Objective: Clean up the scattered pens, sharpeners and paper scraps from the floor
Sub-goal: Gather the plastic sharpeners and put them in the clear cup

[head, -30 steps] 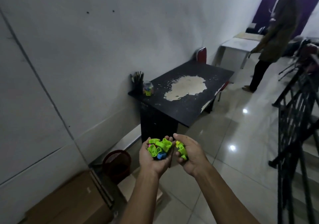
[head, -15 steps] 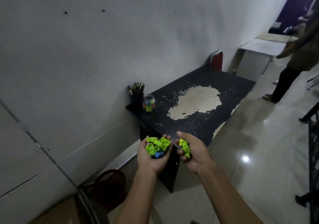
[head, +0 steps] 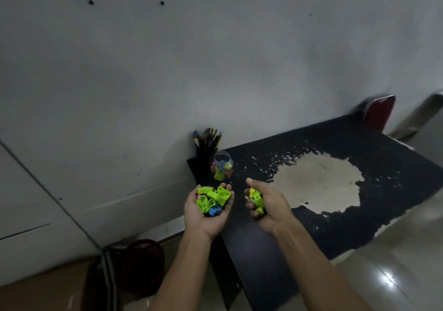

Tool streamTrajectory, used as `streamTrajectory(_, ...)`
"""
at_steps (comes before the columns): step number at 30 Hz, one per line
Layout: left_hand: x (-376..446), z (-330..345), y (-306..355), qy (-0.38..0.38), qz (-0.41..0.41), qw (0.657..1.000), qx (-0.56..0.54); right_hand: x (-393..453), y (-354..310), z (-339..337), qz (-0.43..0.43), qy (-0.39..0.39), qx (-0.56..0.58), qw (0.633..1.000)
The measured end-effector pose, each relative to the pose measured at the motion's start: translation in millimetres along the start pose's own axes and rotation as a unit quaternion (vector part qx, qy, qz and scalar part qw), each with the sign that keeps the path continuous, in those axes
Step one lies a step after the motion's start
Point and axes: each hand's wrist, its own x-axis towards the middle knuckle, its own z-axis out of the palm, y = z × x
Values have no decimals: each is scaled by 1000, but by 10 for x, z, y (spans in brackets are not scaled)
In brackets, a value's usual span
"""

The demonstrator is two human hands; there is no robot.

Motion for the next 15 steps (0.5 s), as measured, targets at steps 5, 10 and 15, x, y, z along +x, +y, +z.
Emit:
streamTrajectory(5,469,185,64,13,38,999,-15,599,-223,60,16,-18,9,1000)
streamTrajectory(10,1008,360,285,7,41,999,-28,1248,-351,230,-10,27,0,1000)
streamTrajectory(15,1447,496,522,19,32,999,-30,2002,-385,398,-71,105,-51,991)
